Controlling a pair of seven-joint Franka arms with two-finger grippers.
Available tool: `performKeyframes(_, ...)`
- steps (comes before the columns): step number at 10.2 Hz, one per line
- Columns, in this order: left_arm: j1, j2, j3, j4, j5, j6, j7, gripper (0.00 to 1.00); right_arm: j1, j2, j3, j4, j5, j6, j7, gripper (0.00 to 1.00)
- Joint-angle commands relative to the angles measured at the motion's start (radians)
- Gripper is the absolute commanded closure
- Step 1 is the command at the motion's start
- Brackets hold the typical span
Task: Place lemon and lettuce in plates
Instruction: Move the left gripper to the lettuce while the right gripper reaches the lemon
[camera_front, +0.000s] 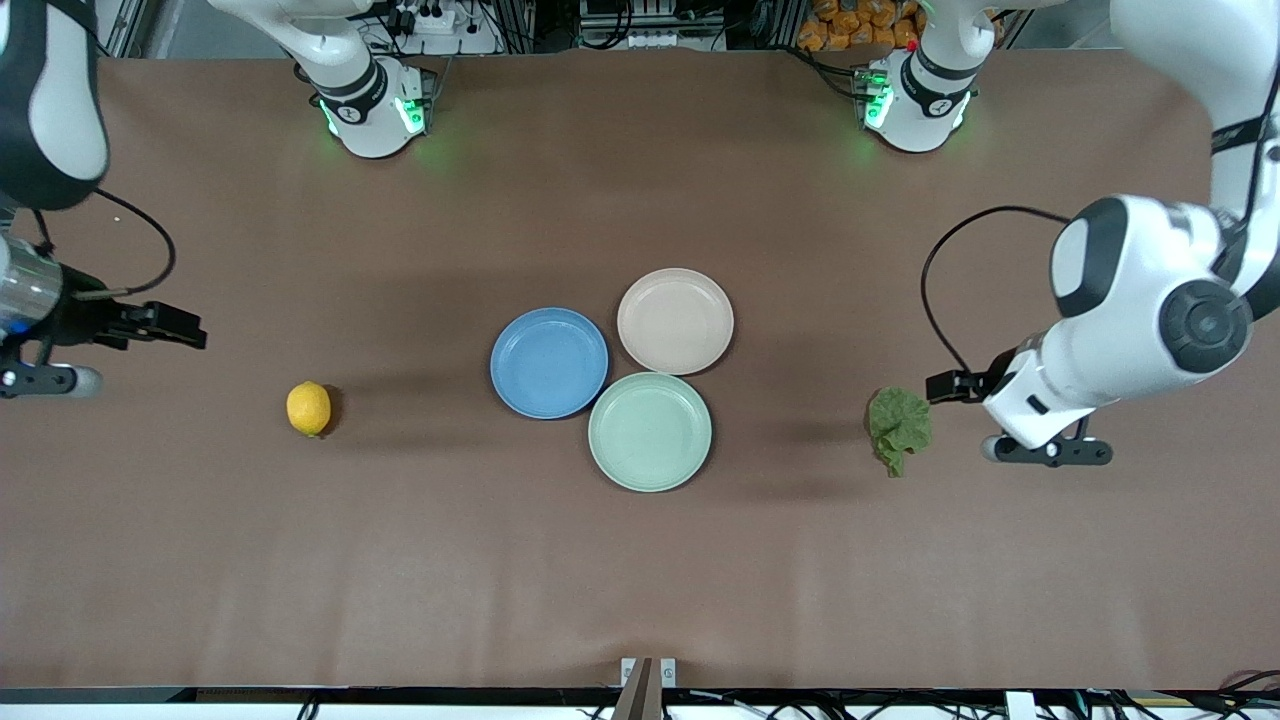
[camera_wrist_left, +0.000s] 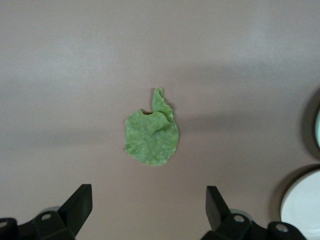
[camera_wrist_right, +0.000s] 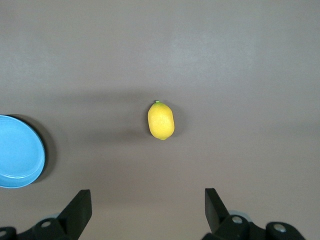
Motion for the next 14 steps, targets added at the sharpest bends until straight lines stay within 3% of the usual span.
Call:
performKeyframes(1,-0.004,0.050,0.002,-0.020,0.022,0.084,0.015,0.00,-0.009,-0.016,0.010,-0.096,0.002,0.077,0.004,0.00)
performKeyframes(6,-0.007,0.088,0.004,-0.092,0.084,0.165,0.010,0.00,-0.008,0.031,0.010,-0.251,0.002,0.269,0.004,0.00)
performKeyframes(9,-0.025,0.125,0.004,-0.099,0.112,0.221,-0.004,0.00,-0.006,0.057,0.010,-0.369,0.000,0.451,0.004,0.00)
performKeyframes(14,-0.037,0.176,0.005,-0.160,0.138,0.337,-0.010,0.00,-0.006,0.132,0.010,-0.457,-0.001,0.643,0.002,0.00)
